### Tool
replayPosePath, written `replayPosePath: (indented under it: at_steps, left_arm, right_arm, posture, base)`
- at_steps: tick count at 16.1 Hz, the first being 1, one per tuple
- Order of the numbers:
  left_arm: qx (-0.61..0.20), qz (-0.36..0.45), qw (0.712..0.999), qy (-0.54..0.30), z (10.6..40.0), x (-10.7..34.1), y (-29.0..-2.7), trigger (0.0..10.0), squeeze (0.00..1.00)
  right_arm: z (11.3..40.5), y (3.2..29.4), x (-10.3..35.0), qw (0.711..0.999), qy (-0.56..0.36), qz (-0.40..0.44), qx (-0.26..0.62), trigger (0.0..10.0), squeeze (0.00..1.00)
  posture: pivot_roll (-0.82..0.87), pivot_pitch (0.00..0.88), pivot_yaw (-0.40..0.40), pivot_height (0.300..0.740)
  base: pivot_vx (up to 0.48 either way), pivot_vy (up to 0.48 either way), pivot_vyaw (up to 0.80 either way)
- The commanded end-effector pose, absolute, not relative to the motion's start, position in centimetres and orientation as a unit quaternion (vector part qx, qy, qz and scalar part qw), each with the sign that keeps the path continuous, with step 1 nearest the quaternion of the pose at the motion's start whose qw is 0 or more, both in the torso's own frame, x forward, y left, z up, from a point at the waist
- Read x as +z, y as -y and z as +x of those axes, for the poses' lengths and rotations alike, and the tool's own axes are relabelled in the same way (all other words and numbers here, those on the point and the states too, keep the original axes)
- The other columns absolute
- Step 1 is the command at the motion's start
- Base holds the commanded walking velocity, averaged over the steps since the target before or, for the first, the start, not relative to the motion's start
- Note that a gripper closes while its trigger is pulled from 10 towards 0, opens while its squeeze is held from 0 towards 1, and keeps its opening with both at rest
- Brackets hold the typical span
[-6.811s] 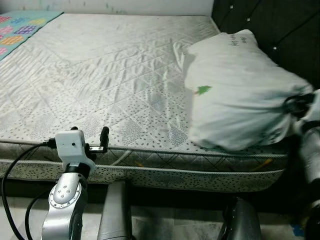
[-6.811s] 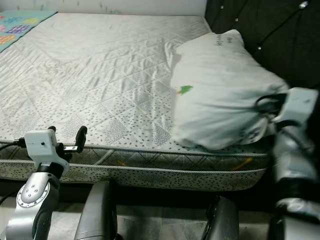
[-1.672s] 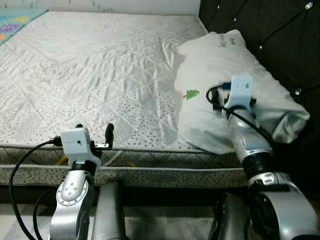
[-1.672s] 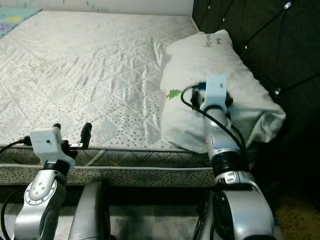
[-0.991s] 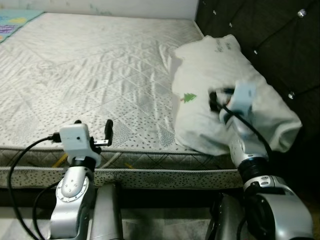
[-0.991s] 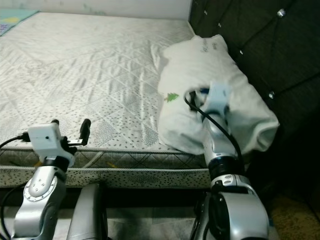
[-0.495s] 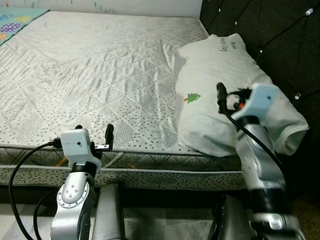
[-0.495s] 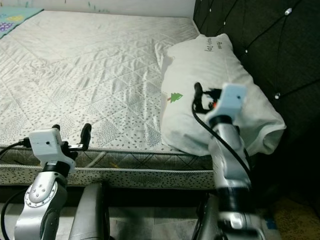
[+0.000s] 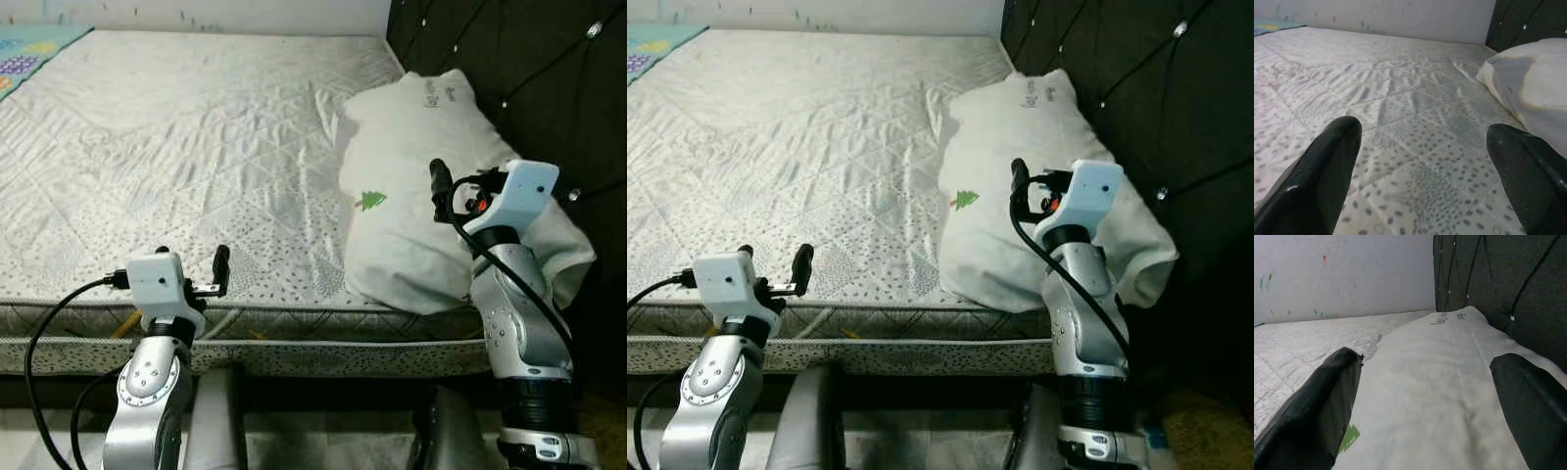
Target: Clean up the room
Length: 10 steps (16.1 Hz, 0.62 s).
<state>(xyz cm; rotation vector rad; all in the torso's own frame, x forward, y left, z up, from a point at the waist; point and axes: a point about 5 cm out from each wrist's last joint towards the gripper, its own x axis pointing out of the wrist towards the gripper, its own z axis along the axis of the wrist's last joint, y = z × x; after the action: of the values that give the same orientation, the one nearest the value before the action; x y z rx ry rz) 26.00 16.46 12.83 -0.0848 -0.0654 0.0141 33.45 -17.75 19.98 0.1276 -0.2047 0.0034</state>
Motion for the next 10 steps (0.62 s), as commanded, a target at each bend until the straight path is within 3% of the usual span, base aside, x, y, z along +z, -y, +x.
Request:
replayPosePath:
  at_steps: [1, 10]
  left_arm:
    - [0.002, -0.041, 0.998, 0.037, 26.07, 13.18, -16.45, 10.0, 0.0]
    - [-0.001, -0.036, 0.999, 0.037, 26.56, 13.15, -16.65, 10.0, 0.0]
  right_arm:
    - [33.51, 17.73, 20.65, 0.992, 0.11, 0.061, 0.003, 10.0, 0.0]
    - [33.79, 18.72, 21.28, 0.992, 0.116, 0.052, -0.015, 10.0, 0.0]
  posture:
    - [0.02, 0.013, -0.005, 0.548]
    - [0.01, 0.0, 0.013, 0.647]
  base:
    - [0.0, 0.0, 0.0]
    - [0.0, 0.0, 0.0]
